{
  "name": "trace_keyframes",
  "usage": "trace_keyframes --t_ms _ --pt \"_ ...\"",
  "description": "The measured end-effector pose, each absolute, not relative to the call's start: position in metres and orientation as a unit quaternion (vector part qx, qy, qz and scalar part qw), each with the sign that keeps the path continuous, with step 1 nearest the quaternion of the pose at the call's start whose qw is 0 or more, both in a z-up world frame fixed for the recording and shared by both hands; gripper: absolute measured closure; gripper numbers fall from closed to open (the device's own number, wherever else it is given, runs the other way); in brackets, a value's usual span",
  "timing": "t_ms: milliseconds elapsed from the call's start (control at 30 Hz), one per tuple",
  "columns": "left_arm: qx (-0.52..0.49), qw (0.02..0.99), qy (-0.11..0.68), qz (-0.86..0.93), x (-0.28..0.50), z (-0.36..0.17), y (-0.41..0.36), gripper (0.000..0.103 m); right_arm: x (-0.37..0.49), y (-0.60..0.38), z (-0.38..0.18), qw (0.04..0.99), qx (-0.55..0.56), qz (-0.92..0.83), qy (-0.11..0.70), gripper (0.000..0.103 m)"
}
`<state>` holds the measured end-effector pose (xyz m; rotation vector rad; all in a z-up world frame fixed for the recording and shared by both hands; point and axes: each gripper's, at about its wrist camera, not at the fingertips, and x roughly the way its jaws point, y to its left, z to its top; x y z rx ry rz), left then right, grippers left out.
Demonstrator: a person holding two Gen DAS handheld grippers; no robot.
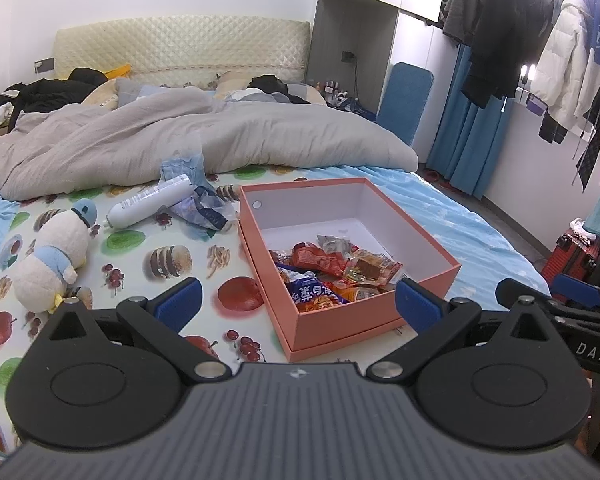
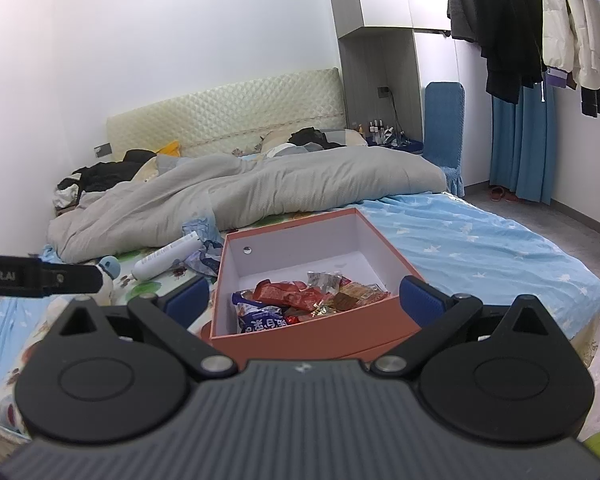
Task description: Organize snacks
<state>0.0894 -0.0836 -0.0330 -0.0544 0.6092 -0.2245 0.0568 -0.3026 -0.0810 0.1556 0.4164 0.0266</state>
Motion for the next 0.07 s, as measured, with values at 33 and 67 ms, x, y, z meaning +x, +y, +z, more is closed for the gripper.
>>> trace_keyframes --t_ms 33,67 --pt "-0.027 0.947 0.299 -0.110 0.0891 -0.0332 -0.0838 0.000 0.0567 -0.3026 -0.0809 0.975 0.078 0.013 0.206 0.000" --pt "-0.028 0.947 0.299 -0.111 0.0892 -0.0332 -0.0838 0.000 0.0567 -0.3026 -0.0809 0.975 0.078 0.013 0.206 0.000"
